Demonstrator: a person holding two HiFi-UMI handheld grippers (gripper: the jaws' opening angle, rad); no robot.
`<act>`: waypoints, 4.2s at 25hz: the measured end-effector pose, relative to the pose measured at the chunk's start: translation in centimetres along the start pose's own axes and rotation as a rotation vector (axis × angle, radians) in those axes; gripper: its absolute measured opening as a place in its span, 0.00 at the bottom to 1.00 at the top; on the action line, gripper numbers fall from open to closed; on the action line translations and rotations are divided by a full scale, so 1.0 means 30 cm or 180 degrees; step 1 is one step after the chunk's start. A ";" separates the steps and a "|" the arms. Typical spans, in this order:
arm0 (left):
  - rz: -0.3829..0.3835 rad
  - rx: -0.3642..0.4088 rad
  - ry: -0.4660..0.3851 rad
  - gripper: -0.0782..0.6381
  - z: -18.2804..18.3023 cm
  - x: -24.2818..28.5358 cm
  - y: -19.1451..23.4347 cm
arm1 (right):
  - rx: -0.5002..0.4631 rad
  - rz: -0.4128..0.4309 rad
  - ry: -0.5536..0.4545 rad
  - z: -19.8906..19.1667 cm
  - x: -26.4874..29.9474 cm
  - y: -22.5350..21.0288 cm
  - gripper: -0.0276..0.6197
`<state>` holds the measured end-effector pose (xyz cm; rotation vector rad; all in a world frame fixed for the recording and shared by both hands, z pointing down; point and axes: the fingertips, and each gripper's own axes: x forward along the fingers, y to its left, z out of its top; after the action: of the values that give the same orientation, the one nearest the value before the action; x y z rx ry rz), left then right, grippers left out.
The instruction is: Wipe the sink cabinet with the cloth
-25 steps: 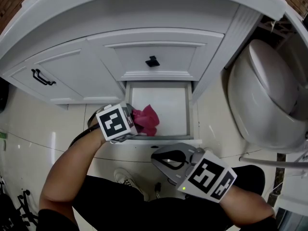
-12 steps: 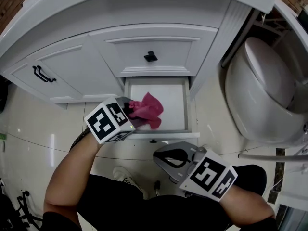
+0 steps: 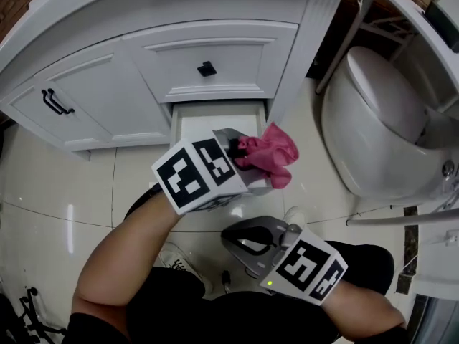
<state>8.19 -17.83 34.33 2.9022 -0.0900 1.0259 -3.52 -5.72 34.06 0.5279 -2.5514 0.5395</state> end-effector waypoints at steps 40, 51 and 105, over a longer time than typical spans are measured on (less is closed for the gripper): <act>0.1843 -0.1005 -0.0047 0.24 -0.518 -0.603 0.013 | -0.0105 -0.0533 -0.0165 -0.113 -0.056 0.111 0.05; 0.1893 -0.1152 -0.0467 0.24 -0.485 -0.589 -0.061 | -0.0222 -0.0600 -0.0163 -0.129 -0.086 0.120 0.05; 0.2423 -0.1725 -0.1447 0.24 -0.727 -0.365 -0.083 | -0.0376 -0.0264 0.0206 -0.252 0.027 0.224 0.05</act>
<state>-13.78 -13.29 44.26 2.5127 -1.3291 0.2541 -4.46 3.23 38.75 0.5617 -2.4698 0.3678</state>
